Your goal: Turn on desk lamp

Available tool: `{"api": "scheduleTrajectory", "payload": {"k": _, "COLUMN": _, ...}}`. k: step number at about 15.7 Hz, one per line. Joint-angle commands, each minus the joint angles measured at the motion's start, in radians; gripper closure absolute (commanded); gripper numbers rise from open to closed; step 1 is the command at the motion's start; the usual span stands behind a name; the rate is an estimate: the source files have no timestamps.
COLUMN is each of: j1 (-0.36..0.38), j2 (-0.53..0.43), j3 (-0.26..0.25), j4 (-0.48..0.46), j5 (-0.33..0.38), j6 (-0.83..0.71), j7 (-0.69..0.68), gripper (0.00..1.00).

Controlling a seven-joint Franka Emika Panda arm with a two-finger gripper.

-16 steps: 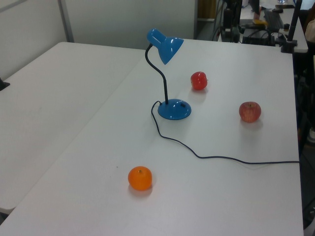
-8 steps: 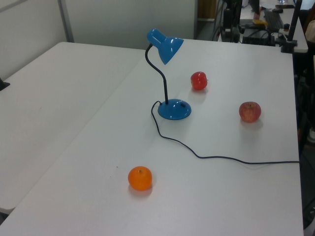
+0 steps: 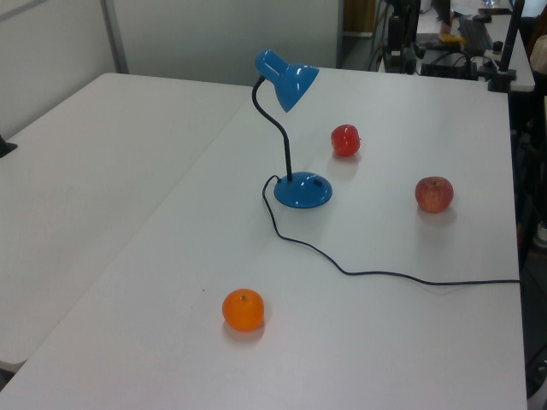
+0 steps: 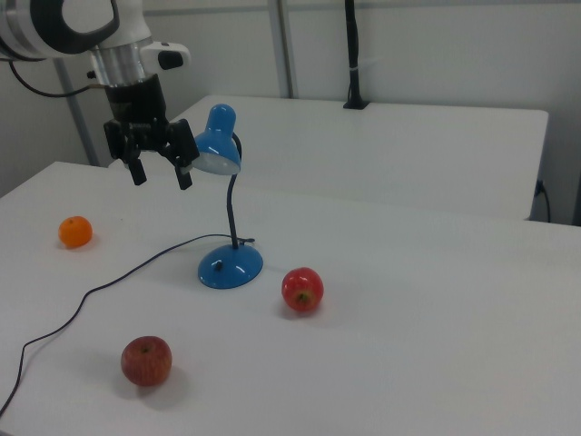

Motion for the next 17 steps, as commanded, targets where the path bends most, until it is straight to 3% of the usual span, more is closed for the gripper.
{"api": "scheduleTrajectory", "payload": {"k": 1, "j1": 0.002, "j2": -0.003, "j3": -0.006, "j4": -0.006, "j5": 0.012, "j6": 0.016, "j7": -0.034, "gripper": 0.0}}
{"api": "scheduleTrajectory", "payload": {"k": 3, "j1": 0.002, "j2": -0.005, "j3": -0.006, "j4": -0.006, "j5": 0.012, "j6": 0.016, "j7": -0.034, "gripper": 0.0}}
{"api": "scheduleTrajectory", "payload": {"k": 4, "j1": 0.002, "j2": -0.005, "j3": -0.006, "j4": -0.006, "j5": 0.012, "j6": 0.016, "j7": -0.034, "gripper": 0.06}}
{"api": "scheduleTrajectory", "payload": {"k": 5, "j1": 0.002, "j2": -0.005, "j3": -0.006, "j4": -0.006, "j5": 0.012, "j6": 0.016, "j7": -0.034, "gripper": 0.24}}
{"api": "scheduleTrajectory", "payload": {"k": 7, "j1": 0.002, "j2": -0.003, "j3": -0.006, "j4": -0.006, "j5": 0.024, "j6": 0.016, "j7": -0.034, "gripper": 0.69}}
{"api": "scheduleTrajectory", "payload": {"k": 9, "j1": 0.0, "j2": -0.003, "j3": -0.006, "j4": -0.006, "j5": 0.041, "j6": 0.016, "j7": -0.034, "gripper": 0.97}}
{"api": "scheduleTrajectory", "payload": {"k": 17, "j1": 0.003, "j2": -0.002, "j3": -0.004, "j4": -0.027, "j5": 0.068, "j6": 0.04, "j7": -0.03, "gripper": 1.0}}
